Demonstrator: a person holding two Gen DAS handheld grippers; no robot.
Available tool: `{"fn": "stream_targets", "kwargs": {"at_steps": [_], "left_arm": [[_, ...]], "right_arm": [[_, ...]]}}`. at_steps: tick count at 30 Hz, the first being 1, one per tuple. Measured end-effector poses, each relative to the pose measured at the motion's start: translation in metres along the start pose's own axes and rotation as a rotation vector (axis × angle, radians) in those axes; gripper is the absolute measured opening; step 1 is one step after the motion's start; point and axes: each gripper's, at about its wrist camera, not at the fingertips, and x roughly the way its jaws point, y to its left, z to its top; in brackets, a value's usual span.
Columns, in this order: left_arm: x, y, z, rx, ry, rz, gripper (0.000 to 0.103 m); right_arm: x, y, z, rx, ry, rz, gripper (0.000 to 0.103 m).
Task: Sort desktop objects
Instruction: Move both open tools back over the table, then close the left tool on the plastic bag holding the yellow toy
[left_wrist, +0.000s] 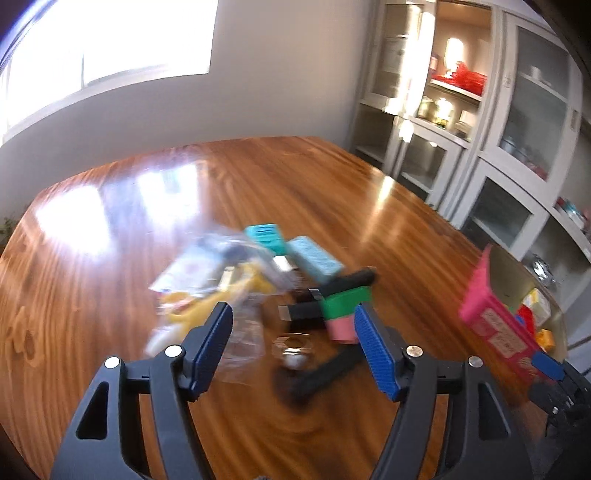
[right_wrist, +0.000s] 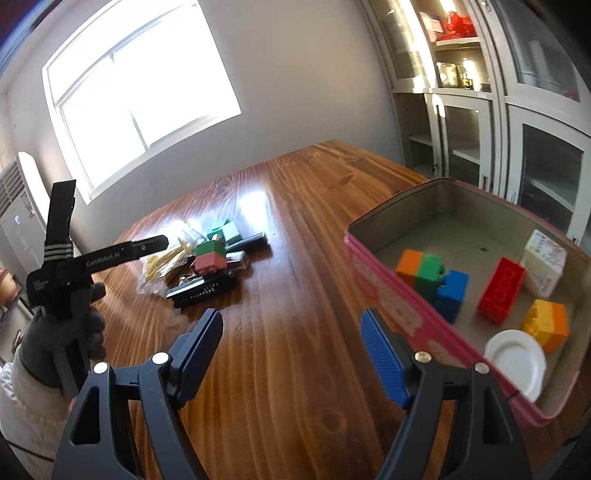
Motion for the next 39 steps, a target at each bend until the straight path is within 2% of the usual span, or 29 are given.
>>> {"fn": "stream_targets", "kwargs": {"at_steps": [4, 9, 18, 22, 26, 27, 31, 32, 35, 39], "left_arm": [[0.009, 0.028, 0.004, -0.022, -0.001, 0.035, 0.075], [0.017, 0.037, 0.010, 0.040, -0.018, 0.045, 0.084], [0.040, 0.032, 0.008, 0.171, -0.027, 0.045, 0.084], [0.050, 0.031, 0.004, 0.170, -0.002, 0.051, 0.084], [0.053, 0.030, 0.002, 0.162, -0.008, 0.064, 0.084], [0.053, 0.029, 0.001, 0.161, -0.009, 0.067, 0.082], [0.053, 0.027, -0.002, 0.176, -0.017, 0.119, 0.060], [0.052, 0.026, -0.004, 0.179, -0.020, 0.128, 0.058], [0.049, 0.027, -0.007, 0.175, -0.024, 0.129, 0.045], [0.042, 0.028, -0.016, 0.162, -0.047, 0.139, 0.038]], "right_arm": [[0.010, 0.008, -0.003, -0.008, 0.024, 0.008, 0.080], [0.019, 0.015, -0.003, -0.020, 0.039, 0.012, 0.080], [0.034, 0.026, -0.004, -0.037, 0.065, 0.016, 0.080], [0.038, 0.028, -0.004, -0.038, 0.072, 0.016, 0.080], [0.040, 0.029, -0.005, -0.038, 0.077, 0.016, 0.080], [0.040, 0.029, -0.005, -0.037, 0.077, 0.015, 0.080], [0.040, 0.029, -0.006, -0.032, 0.077, 0.014, 0.080], [0.040, 0.029, -0.006, -0.032, 0.077, 0.014, 0.080], [0.039, 0.030, -0.007, -0.032, 0.077, 0.012, 0.080], [0.036, 0.031, -0.008, -0.033, 0.073, 0.013, 0.080]]}}
